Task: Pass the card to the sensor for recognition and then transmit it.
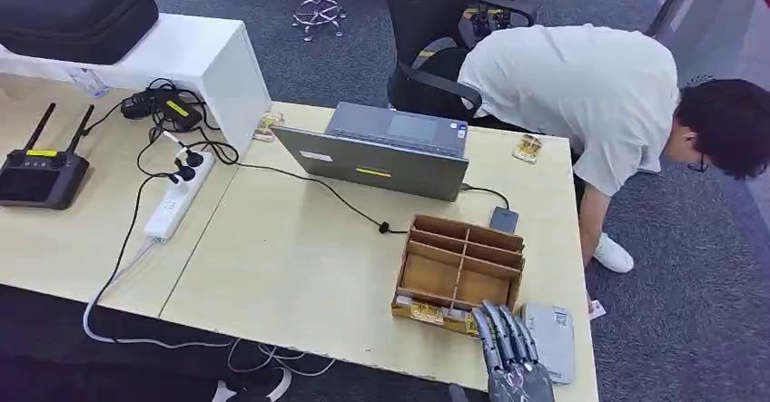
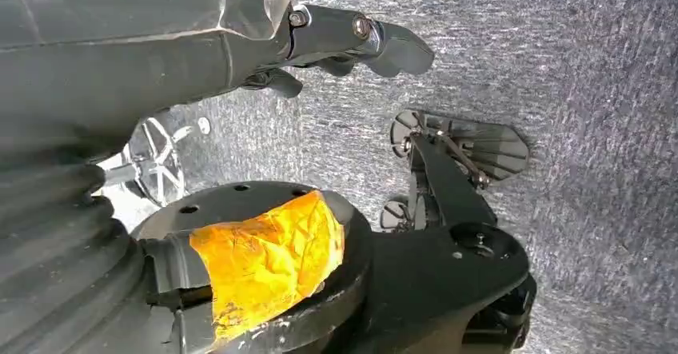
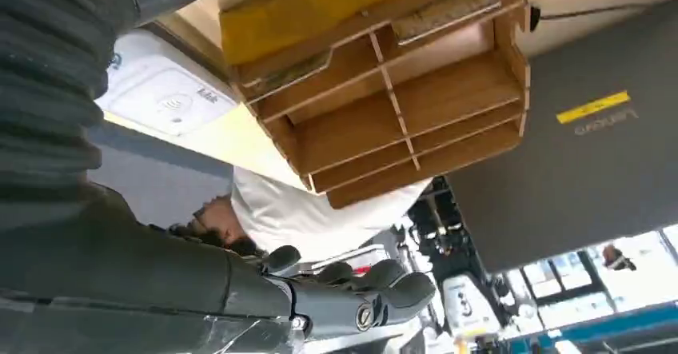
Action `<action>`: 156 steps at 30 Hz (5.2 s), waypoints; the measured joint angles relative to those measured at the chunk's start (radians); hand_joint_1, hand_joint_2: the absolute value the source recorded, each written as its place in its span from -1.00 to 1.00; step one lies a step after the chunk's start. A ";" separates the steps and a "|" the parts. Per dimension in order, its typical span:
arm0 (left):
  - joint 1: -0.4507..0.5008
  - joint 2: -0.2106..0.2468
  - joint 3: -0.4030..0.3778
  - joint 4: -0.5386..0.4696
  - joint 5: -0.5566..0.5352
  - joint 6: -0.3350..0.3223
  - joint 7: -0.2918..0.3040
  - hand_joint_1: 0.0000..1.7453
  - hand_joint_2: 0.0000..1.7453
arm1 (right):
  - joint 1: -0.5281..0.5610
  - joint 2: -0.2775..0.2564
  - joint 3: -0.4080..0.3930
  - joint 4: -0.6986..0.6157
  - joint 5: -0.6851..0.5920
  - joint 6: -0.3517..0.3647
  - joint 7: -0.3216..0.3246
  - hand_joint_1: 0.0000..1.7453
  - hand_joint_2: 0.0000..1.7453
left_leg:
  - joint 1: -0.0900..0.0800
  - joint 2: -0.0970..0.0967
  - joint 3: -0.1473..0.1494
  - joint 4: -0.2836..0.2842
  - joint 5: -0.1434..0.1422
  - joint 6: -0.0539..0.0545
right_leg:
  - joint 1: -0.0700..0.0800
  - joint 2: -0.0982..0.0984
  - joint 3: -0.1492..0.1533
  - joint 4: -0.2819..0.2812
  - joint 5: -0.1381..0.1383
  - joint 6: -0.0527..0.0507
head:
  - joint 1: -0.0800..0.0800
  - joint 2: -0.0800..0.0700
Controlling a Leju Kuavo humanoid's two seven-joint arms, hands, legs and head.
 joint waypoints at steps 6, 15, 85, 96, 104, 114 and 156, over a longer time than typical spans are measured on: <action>0.000 -0.003 0.000 0.000 -0.021 0.000 0.003 -1.00 1.00 | -0.022 0.031 -0.001 0.048 0.107 -0.134 0.010 -1.00 1.00 | 0.000 0.000 0.000 0.000 0.000 0.000 | 0.000 0.000 0.000 0.000 0.000 0.000 | 0.000 0.000; 0.000 -0.010 0.000 0.000 -0.042 0.000 0.003 -1.00 1.00 | -0.041 0.086 -0.048 0.118 0.196 -0.176 -0.006 -1.00 1.00 | 0.000 0.000 0.000 0.000 0.000 0.000 | 0.000 0.000 0.000 0.000 0.000 0.000 | 0.000 0.000; 0.000 -0.011 -0.014 0.000 -0.114 -0.004 0.001 -1.00 1.00 | -0.080 0.291 -0.317 0.488 0.158 -0.177 -0.203 1.00 1.00 | 0.000 0.000 0.000 0.000 0.000 0.000 | 0.000 0.000 0.000 0.000 0.000 0.000 | 0.000 0.000; 0.000 -0.011 -0.014 0.000 -0.117 0.000 -0.019 -1.00 1.00 | -0.084 0.297 -0.321 0.490 0.152 -0.177 -0.207 1.00 1.00 | 0.000 0.000 0.000 0.000 0.000 0.000 | 0.000 0.000 0.000 0.000 0.000 0.000 | 0.000 0.000; -0.004 -0.016 -0.014 0.000 -0.114 0.055 -0.040 -1.00 1.00 | -0.100 0.302 -0.333 0.493 0.071 -0.175 -0.204 1.00 1.00 | 0.000 0.000 0.000 0.000 0.000 0.000 | 0.000 0.000 0.001 0.000 0.000 0.000 | 0.000 0.000; -0.002 -0.001 -0.014 0.000 -0.150 0.016 -0.029 -1.00 1.00 | -0.174 0.349 -0.467 0.304 -0.069 0.041 -0.304 1.00 1.00 | 0.000 0.000 0.000 0.000 0.001 0.000 | 0.000 0.000 0.001 0.000 0.001 0.000 | 0.000 0.000; -0.004 0.033 -0.037 0.000 -0.236 -0.061 -0.039 -1.00 1.00 | -1.153 0.391 -0.667 0.804 0.194 0.237 0.049 1.00 1.00 | 0.000 -0.001 -0.001 0.000 0.003 0.000 | 0.000 0.001 0.000 0.001 0.002 0.000 | 0.000 0.000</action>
